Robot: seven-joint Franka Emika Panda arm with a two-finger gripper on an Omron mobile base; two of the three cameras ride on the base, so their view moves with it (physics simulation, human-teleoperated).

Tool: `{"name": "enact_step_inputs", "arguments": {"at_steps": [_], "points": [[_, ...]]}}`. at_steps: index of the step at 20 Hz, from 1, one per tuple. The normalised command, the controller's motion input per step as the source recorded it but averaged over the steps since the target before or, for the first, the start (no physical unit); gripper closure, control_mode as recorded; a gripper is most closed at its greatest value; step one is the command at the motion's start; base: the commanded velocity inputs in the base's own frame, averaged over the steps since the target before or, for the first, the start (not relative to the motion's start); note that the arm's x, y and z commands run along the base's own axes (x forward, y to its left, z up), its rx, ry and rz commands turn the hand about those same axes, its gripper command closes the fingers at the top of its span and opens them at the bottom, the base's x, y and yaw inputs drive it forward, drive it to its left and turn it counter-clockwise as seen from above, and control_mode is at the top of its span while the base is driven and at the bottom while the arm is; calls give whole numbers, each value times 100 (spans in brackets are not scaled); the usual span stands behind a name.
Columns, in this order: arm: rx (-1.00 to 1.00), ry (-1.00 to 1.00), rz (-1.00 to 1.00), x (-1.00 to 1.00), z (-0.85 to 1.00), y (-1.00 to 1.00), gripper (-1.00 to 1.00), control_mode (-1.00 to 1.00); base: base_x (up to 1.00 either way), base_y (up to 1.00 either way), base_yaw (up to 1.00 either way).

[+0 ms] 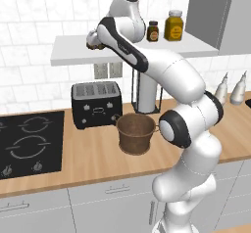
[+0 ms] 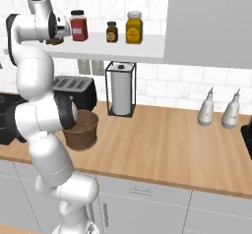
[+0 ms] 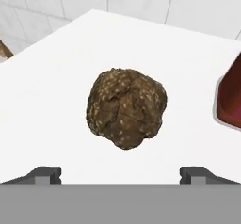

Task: Open the cabinet, pick up the bread from the cabinet and place it in the basket. Then move the basket to the dining counter.

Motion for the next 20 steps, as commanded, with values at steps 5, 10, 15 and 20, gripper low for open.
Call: {"name": "enact_step_inputs", "arguments": {"at_steps": [5, 10, 15, 20], "points": [[0, -1, 10, 27, -17, 1, -100, -100, 0, 0, 0], [0, 0, 6, 36, -10, 5, -100, -100, 0, 0, 0], [-2, 0, 6, 30, -2, 25, -100, -100, 0, 0, 0], [-3, 0, 5, 29, 0, 30, -100, -100, 0, 0, 0]]}}
